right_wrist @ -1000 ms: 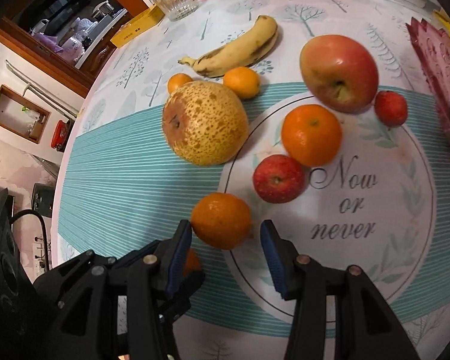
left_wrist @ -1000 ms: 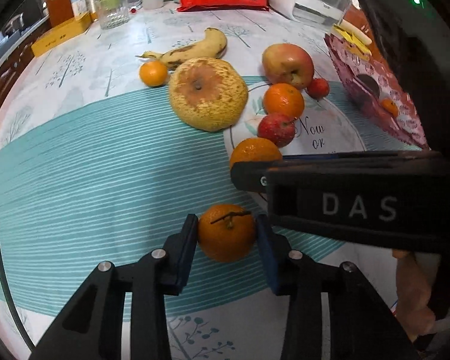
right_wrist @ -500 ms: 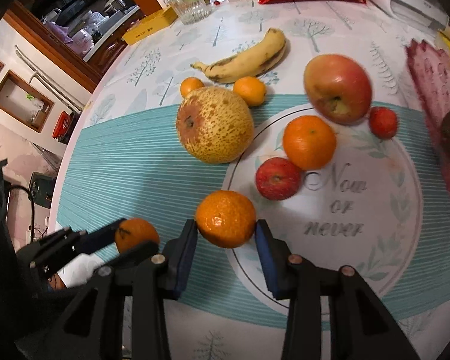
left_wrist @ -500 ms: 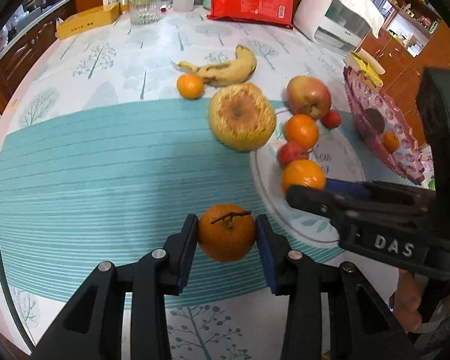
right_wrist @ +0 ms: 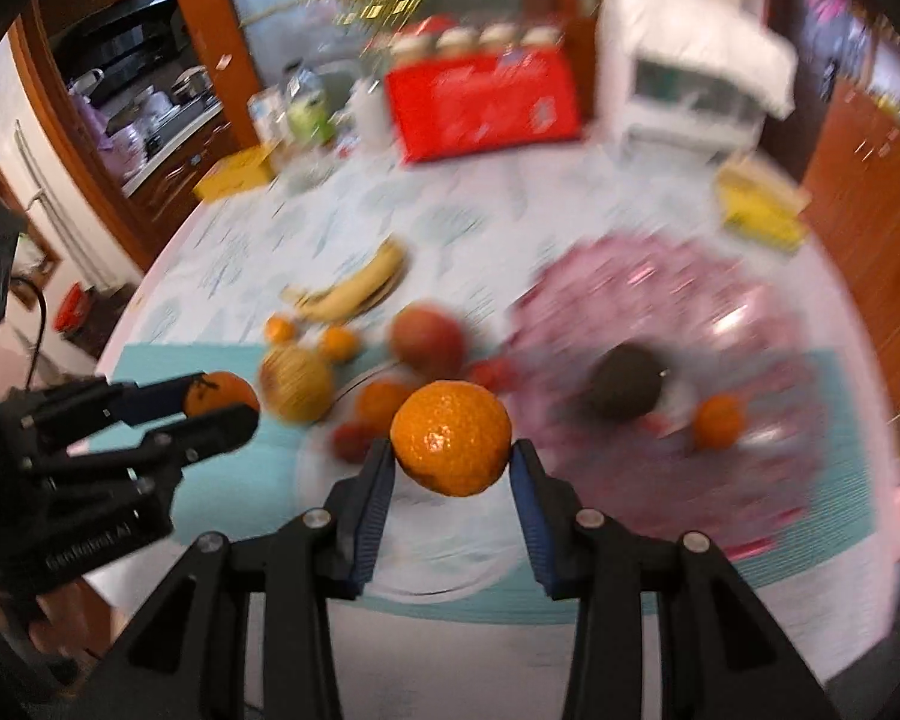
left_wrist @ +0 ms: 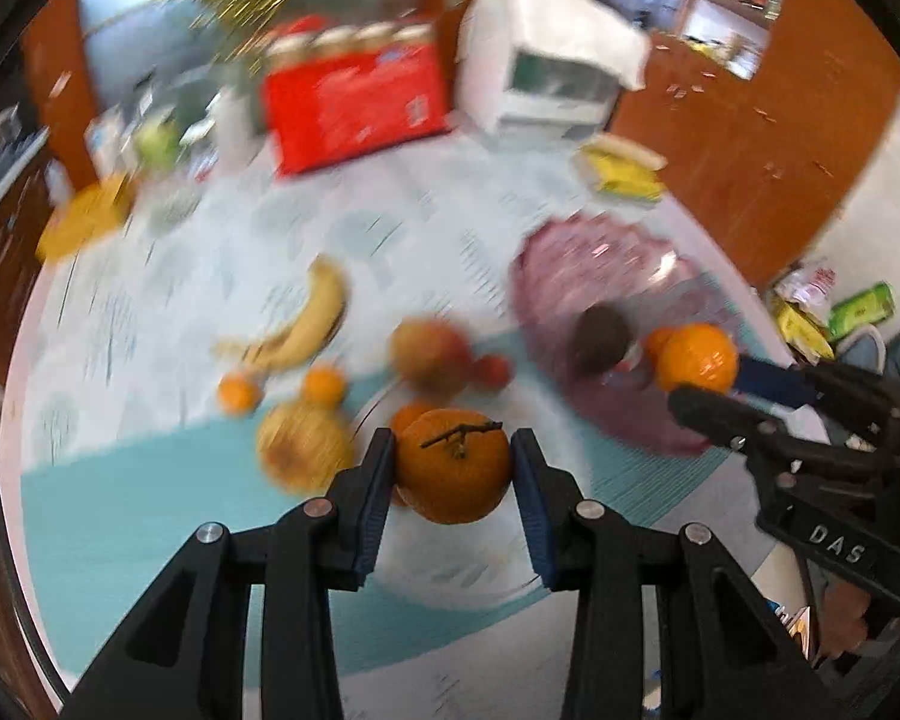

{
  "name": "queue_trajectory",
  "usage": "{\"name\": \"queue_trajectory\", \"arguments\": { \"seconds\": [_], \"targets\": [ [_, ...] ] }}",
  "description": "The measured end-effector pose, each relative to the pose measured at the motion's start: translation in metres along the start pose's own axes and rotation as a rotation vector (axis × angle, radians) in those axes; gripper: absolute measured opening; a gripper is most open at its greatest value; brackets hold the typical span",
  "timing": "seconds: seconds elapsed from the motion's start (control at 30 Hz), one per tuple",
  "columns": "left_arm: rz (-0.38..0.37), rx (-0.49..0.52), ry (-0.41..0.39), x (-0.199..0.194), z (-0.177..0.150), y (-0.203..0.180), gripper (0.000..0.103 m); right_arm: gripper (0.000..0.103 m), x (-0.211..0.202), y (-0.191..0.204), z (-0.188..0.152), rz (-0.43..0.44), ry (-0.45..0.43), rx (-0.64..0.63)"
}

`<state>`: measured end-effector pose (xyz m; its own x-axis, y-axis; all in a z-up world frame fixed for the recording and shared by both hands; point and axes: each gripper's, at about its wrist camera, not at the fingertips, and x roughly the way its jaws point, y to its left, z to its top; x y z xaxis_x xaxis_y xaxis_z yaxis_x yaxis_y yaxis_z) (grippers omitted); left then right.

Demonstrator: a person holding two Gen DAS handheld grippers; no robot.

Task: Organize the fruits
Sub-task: 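Carry both mandarins into the pink bowl and release them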

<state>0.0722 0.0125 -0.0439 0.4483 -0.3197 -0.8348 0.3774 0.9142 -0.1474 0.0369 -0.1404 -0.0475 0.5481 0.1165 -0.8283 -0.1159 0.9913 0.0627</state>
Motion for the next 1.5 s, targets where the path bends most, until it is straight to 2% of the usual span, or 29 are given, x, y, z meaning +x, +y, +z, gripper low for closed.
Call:
{"name": "queue_trajectory", "arguments": {
  "seconds": [0.2, 0.37, 0.6, 0.73, 0.97, 1.2, 1.3, 1.37, 1.4, 1.43, 1.5],
  "targets": [
    [-0.035, 0.107, -0.074, -0.005, 0.059, -0.068, 0.037, 0.04, -0.058, -0.067, 0.027, -0.157, -0.118, -0.018],
    [-0.018, 0.152, -0.066, 0.022, 0.092, -0.106, 0.038, 0.04, -0.056, -0.111, 0.032, -0.218, -0.114, -0.012],
    [0.042, 0.199, 0.024, 0.098, 0.111, -0.141, 0.038, 0.04, 0.016, -0.151, 0.011, -0.195, 0.03, 0.027],
    [0.066, 0.204, 0.082, 0.141, 0.111, -0.149, 0.038, 0.04, 0.06, -0.163, -0.005, -0.177, 0.116, 0.06],
    [0.098, 0.199, 0.172, 0.216, 0.114, -0.155, 0.038, 0.04, 0.103, -0.159, -0.025, -0.059, 0.216, 0.097],
    [0.127, 0.232, 0.233, 0.258, 0.115, -0.159, 0.038, 0.041, 0.132, -0.156, -0.038, -0.056, 0.261, 0.103],
    [0.146, 0.256, 0.256, 0.267, 0.112, -0.161, 0.039, 0.041, 0.132, -0.158, -0.036, -0.048, 0.244, 0.132],
    [0.149, 0.263, 0.266, 0.269, 0.112, -0.161, 0.048, 0.041, 0.132, -0.161, -0.033, -0.034, 0.242, 0.146],
    [0.147, 0.267, 0.266, 0.269, 0.112, -0.163, 0.064, 0.041, 0.13, -0.162, -0.032, -0.03, 0.232, 0.153],
    [0.148, 0.272, 0.254, 0.267, 0.112, -0.164, 0.074, 0.041, 0.126, -0.163, -0.031, -0.027, 0.217, 0.156],
    [0.147, 0.283, 0.23, 0.261, 0.113, -0.166, 0.077, 0.042, 0.12, -0.165, -0.026, -0.027, 0.188, 0.159]
  ]
}}
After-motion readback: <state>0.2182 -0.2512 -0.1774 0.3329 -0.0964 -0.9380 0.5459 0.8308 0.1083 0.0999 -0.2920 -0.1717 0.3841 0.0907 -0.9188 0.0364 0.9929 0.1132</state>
